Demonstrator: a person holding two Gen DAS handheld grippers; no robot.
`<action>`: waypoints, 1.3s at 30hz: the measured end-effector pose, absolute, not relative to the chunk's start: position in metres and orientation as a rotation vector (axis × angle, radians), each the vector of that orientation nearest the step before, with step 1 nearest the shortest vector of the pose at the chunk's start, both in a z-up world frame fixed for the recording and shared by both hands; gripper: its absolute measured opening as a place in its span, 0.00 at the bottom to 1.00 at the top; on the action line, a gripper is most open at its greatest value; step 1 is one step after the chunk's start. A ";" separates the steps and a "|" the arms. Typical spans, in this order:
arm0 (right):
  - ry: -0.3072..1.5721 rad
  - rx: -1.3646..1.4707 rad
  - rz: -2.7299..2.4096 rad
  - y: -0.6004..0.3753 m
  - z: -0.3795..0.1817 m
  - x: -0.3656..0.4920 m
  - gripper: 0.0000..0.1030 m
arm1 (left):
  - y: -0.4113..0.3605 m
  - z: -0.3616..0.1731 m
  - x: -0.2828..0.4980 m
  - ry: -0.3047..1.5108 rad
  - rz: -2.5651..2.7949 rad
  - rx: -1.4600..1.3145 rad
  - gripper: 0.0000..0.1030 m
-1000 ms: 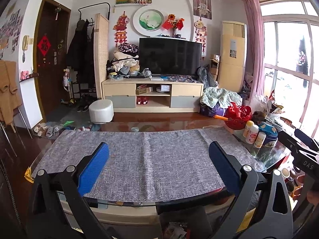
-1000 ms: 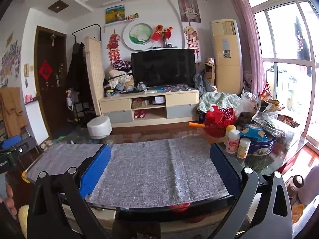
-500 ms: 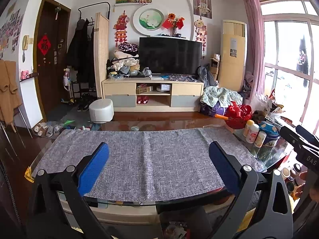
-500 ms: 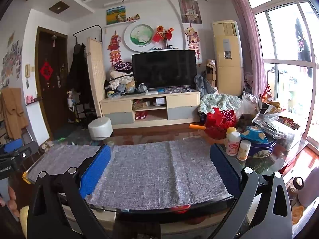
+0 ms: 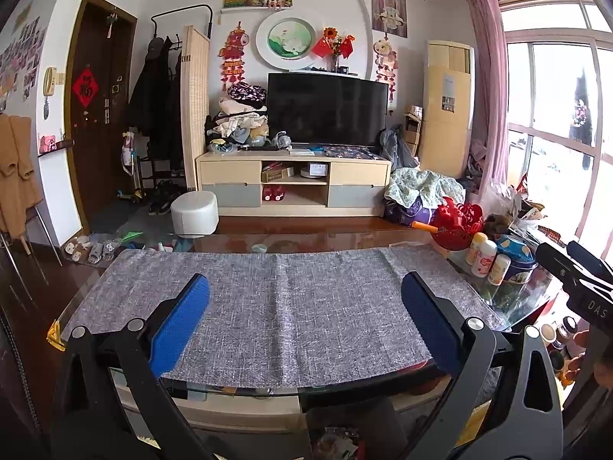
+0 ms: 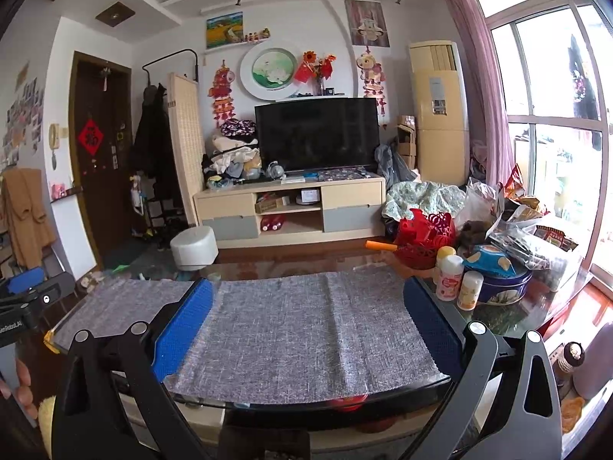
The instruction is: Collect trash
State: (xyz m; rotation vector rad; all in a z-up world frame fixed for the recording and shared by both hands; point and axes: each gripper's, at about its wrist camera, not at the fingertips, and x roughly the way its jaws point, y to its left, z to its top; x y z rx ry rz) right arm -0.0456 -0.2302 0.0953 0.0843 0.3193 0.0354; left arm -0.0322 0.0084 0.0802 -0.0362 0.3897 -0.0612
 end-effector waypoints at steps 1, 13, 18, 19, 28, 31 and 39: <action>0.319 0.085 0.036 -0.230 0.097 -0.045 0.97 | 0.008 0.080 -0.032 0.390 -0.061 -0.036 0.92; 0.316 0.082 0.040 -0.228 0.101 -0.044 0.97 | 0.007 0.080 -0.033 0.390 -0.063 -0.041 0.92; 0.317 0.086 0.047 -0.228 0.102 -0.043 0.97 | 0.007 0.080 -0.034 0.389 -0.060 -0.041 0.92; 0.319 0.086 0.047 -0.228 0.102 -0.042 0.97 | 0.007 0.081 -0.034 0.389 -0.060 -0.041 0.92; 0.317 0.085 0.053 -0.226 0.101 -0.041 0.97 | 0.007 0.080 -0.034 0.389 -0.053 -0.042 0.92; 0.321 0.085 0.055 -0.225 0.100 -0.039 0.97 | 0.007 0.082 -0.037 0.382 -0.033 -0.050 0.92; 0.328 0.088 0.063 -0.224 0.095 -0.038 0.97 | 0.004 0.085 -0.036 0.402 0.005 -0.046 0.92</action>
